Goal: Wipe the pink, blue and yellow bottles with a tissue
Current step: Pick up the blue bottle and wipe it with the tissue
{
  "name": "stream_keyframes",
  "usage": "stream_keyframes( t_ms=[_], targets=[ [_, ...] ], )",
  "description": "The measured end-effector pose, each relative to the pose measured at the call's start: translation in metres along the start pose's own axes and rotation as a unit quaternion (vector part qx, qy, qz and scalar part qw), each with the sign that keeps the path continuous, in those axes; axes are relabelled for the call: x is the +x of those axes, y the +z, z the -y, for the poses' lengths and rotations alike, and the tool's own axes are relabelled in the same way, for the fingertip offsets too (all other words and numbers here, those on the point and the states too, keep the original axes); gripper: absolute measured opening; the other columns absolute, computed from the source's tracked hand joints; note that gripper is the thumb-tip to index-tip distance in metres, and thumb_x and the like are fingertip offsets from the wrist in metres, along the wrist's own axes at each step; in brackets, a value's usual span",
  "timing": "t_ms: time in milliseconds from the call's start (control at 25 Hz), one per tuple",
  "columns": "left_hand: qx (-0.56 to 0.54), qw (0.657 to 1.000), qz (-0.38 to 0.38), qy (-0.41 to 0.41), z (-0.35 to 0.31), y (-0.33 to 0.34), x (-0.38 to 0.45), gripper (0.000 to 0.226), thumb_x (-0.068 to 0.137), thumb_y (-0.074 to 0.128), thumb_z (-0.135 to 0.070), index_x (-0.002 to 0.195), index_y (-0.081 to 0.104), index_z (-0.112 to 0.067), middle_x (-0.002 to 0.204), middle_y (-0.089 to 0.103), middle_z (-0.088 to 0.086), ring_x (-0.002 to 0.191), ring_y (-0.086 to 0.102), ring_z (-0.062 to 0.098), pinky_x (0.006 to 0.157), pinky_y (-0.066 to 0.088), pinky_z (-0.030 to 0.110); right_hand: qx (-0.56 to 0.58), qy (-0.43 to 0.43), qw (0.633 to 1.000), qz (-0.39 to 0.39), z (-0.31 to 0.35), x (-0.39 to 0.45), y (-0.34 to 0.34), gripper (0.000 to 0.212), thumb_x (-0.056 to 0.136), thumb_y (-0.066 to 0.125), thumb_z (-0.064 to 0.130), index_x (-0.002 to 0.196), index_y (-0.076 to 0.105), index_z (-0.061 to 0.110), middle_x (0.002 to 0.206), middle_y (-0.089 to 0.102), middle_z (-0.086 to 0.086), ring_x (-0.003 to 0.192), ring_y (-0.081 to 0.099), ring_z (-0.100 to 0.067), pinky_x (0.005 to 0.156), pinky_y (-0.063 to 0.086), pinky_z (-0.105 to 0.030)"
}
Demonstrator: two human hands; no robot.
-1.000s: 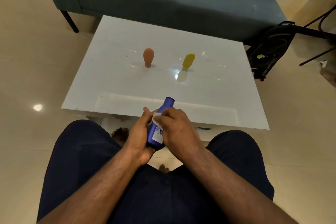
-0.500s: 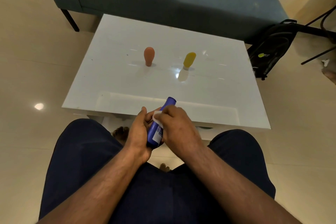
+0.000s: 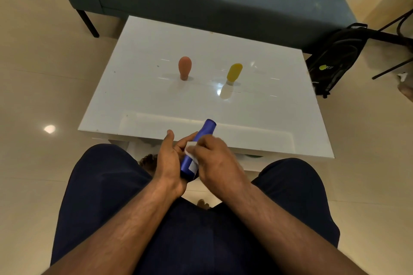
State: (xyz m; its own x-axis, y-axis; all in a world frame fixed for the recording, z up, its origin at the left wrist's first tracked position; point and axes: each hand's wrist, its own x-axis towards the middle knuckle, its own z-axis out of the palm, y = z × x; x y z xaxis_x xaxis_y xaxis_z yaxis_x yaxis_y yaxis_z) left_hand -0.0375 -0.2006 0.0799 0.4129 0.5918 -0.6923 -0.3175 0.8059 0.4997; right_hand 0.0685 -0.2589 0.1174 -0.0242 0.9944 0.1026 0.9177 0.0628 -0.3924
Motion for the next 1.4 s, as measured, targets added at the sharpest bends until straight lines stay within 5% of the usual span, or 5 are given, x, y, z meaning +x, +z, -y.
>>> stream_keyframes(
  t_ms=[120,400,640,1000,1400],
  targets=[
    [0.004,1.0,-0.01,-0.004,0.002,0.002,-0.002,0.072,0.097,0.031,-0.071,0.123,0.073,-0.018,0.114,0.074,0.014,0.091,0.067,0.028,0.085,0.05,0.044,0.012,0.066,0.997,-0.031,-0.007,0.013,-0.006,0.029,0.086,0.068,0.015,0.115,0.065,0.019,0.099,0.057,0.0,0.088,0.052,-0.017,0.075,0.053,-0.032],
    [-0.063,0.998,0.005,-0.023,-0.005,0.0,-0.002,0.064,0.098,0.042,-0.066,0.129,0.069,-0.016,0.117,0.073,0.015,0.093,0.072,0.028,0.076,0.06,0.041,0.071,-0.003,0.997,-0.024,0.009,-0.013,0.004,0.025,0.086,0.066,0.009,0.11,0.069,0.017,0.093,0.059,-0.002,0.084,0.056,-0.02,0.071,0.053,-0.036],
    [-0.085,0.993,0.009,-0.076,-0.007,0.006,-0.01,0.071,0.093,0.061,-0.059,0.135,0.06,-0.001,0.117,0.066,0.016,0.107,0.068,0.028,0.093,0.058,0.041,0.075,0.013,0.993,-0.086,0.021,-0.008,0.006,0.02,0.082,0.059,0.005,0.096,0.073,0.008,0.085,0.063,-0.006,0.081,0.053,-0.014,0.081,0.051,-0.027],
    [-0.138,0.989,-0.005,-0.061,-0.014,0.007,-0.01,0.049,0.1,0.053,-0.045,0.126,0.057,-0.003,0.096,0.063,0.016,0.086,0.065,0.028,0.081,0.057,0.046,0.084,0.025,0.99,-0.113,0.003,-0.019,-0.001,0.026,0.085,0.05,0.011,0.103,0.07,0.009,0.098,0.065,-0.006,0.096,0.065,-0.021,0.076,0.057,-0.034],
    [-0.162,0.985,-0.005,-0.053,-0.012,0.002,-0.002,0.065,0.092,0.066,-0.047,0.138,0.047,-0.005,0.121,0.064,0.021,0.093,0.076,0.033,0.07,0.064,0.046,0.105,0.026,0.986,-0.128,-0.005,-0.015,0.01,0.017,0.079,0.068,-0.003,0.091,0.067,0.009,0.091,0.06,-0.004,0.084,0.06,-0.018,0.072,0.053,-0.034]
  ],
)
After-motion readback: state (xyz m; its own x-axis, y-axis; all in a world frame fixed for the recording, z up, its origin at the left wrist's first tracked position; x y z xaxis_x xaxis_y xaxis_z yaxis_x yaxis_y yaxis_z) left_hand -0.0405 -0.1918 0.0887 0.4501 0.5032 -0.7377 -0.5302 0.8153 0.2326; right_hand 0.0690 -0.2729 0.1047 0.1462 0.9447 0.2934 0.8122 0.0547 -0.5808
